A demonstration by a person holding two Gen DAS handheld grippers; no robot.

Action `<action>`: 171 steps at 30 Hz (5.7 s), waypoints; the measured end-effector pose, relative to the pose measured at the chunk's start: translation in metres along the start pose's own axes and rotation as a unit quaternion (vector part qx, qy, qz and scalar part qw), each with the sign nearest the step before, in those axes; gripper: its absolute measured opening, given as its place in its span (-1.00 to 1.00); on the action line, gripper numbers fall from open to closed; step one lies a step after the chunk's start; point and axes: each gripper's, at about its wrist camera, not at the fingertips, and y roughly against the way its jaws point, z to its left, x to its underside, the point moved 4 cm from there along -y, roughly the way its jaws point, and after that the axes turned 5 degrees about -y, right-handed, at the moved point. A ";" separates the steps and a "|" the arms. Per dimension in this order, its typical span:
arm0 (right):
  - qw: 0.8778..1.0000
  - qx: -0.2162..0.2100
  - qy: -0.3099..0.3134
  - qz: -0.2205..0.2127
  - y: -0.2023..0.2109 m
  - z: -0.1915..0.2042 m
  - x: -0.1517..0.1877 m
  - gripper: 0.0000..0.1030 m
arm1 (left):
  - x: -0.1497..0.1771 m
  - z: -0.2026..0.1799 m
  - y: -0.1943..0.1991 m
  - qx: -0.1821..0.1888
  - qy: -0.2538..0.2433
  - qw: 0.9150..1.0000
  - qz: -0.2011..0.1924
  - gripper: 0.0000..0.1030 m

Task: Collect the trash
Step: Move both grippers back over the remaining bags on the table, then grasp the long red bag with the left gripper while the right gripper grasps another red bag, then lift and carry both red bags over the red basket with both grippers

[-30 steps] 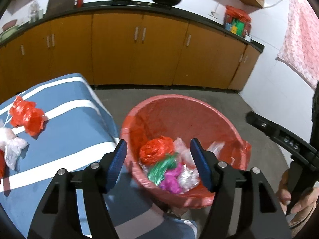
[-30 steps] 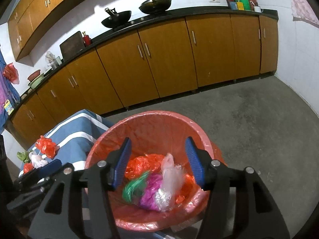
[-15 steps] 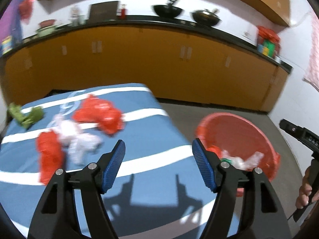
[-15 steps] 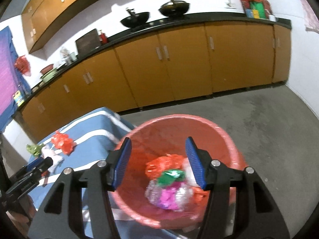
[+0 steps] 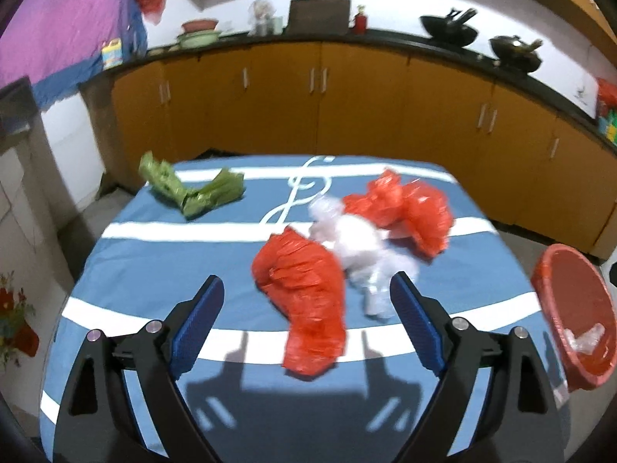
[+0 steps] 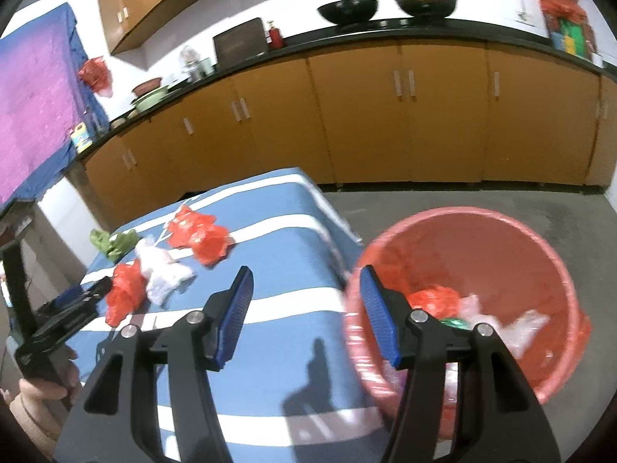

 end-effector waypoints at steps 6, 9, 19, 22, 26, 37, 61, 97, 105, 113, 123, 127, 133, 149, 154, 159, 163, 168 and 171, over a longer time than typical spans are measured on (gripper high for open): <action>0.999 -0.013 0.026 0.016 -0.022 0.038 0.005 0.11 | 0.009 0.007 -0.029 -0.010 0.002 0.999 0.033 0.70; 0.999 -0.017 0.033 0.021 -0.030 0.047 0.007 0.11 | 0.007 0.012 -0.038 -0.007 0.014 0.999 0.042 0.69; 0.998 -0.033 0.049 0.037 -0.055 0.078 0.010 0.11 | 0.007 0.017 -0.059 0.031 0.030 0.996 0.079 0.04; 0.997 -0.035 0.057 0.041 -0.061 0.085 0.012 0.11 | 0.008 0.020 -0.058 0.038 0.034 0.996 0.075 -0.07; 0.996 -0.039 0.062 0.045 -0.068 0.092 0.013 0.11 | 0.007 0.028 -0.054 0.048 0.042 0.996 0.065 -0.15; 0.995 -0.046 0.075 0.051 -0.091 0.113 0.008 0.11 | 0.010 0.088 -0.035 0.037 0.064 0.997 0.037 -0.16; 0.989 -0.042 0.127 0.065 -0.167 0.156 -0.025 0.55 | 0.028 0.150 -0.040 0.000 0.069 0.997 0.031 -0.16; 0.986 -0.014 0.135 0.098 -0.195 0.138 -0.013 -0.40 | 0.030 0.154 -0.045 0.006 0.082 0.996 0.041 -0.16; 0.992 -0.013 0.099 0.073 -0.148 0.117 -0.019 -0.41 | 0.034 0.150 -0.040 0.008 0.083 0.996 0.041 -0.16; 0.998 -0.028 0.028 0.038 -0.089 0.090 -0.025 -0.41 | 0.018 0.121 -0.008 0.043 0.073 0.996 0.012 -0.16; 1.000 -0.014 -0.010 -0.011 -0.015 0.051 -0.033 -0.41 | -0.008 0.049 0.034 0.103 0.025 0.994 -0.028 -0.16; 0.999 0.002 -0.023 -0.030 0.018 0.029 -0.032 -0.41 | -0.013 0.016 0.053 0.131 0.005 0.990 -0.043 -0.16; 0.996 0.060 -0.019 -0.064 0.066 -0.002 -0.023 -0.41 | -0.017 -0.035 0.082 0.174 -0.029 0.982 -0.066 -0.16; 0.984 0.142 -0.077 -0.070 0.108 -0.095 0.018 -0.41 | 0.000 -0.129 0.102 0.258 -0.092 0.961 -0.050 -0.16; 0.980 0.162 -0.088 -0.071 0.116 -0.115 0.026 -0.41 | 0.007 -0.154 0.103 0.276 -0.105 0.955 -0.042 -0.16; 0.978 0.169 -0.098 -0.072 0.122 -0.129 0.031 -0.41 | 0.011 -0.173 0.102 0.287 -0.120 0.950 -0.035 -0.16; 0.977 0.172 -0.102 -0.072 0.123 -0.135 0.032 -0.41 | 0.013 -0.183 0.103 0.292 -0.127 0.947 -0.031 -0.16; 0.976 0.174 -0.106 -0.071 0.124 -0.140 0.034 -0.41 | 0.014 -0.192 0.103 0.298 -0.133 0.945 -0.028 -0.16; 0.976 0.174 -0.108 -0.070 0.123 -0.140 0.034 -0.41 | 0.014 -0.200 0.102 0.301 -0.138 0.943 -0.026 -0.16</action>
